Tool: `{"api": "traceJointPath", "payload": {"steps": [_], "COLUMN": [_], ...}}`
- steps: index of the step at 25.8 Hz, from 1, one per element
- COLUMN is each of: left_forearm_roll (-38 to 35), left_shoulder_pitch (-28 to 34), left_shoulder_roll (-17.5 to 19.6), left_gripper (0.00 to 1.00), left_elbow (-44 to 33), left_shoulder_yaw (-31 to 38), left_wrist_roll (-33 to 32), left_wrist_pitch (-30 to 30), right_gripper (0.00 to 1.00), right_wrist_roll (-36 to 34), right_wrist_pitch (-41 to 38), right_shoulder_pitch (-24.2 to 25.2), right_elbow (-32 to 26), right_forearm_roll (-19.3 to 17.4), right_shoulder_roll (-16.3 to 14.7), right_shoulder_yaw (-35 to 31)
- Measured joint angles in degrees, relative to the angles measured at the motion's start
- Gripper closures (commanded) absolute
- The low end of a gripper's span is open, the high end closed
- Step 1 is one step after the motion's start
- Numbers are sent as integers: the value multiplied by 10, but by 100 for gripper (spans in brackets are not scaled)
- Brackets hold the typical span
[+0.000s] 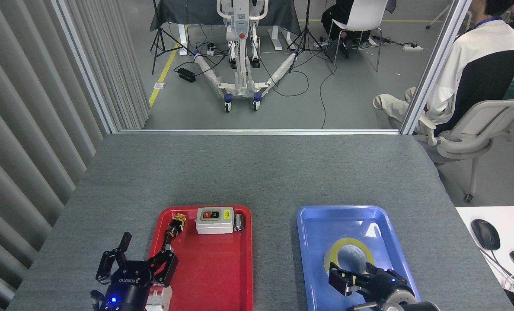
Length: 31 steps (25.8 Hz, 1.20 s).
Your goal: Place and move tape with both arms
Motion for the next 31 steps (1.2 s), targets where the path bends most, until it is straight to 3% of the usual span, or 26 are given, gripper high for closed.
{"api": "traceJointPath", "payload": {"steps": [8,15,21,25,31], "left_forearm_roll": [-5,-11,-11,-12,-12], "left_shoulder_pitch": [0,-3,-15,-22,-23], "left_shoulder_roll": [-6,1,4,4,14], "left_gripper": [0,0,0,0,0], "left_elbow": [-1,8,25,37,52], "left_shoulder_yaw": [6,6,7,7,7], "left_wrist_roll": [0,8,8,9,9], "left_wrist_pitch": [0,-1,-1,-2,-14], "right_gripper": [1,1,1,1,1], "right_wrist_roll": [-42,-310,-456,-504,-519], "right_wrist_pitch": [23,-8,-6,-1,5], "right_shoulder_pitch": [0,11,30,35,42], "right_elbow": [1,4,20,43,52], "right_forearm_roll": [-2,14,54,60,62], "right_shoulder_roll": [-3,-38,-40,-35,-22], "right_shoulder_yaw": [-3,-13,-20,-22,-20]}}
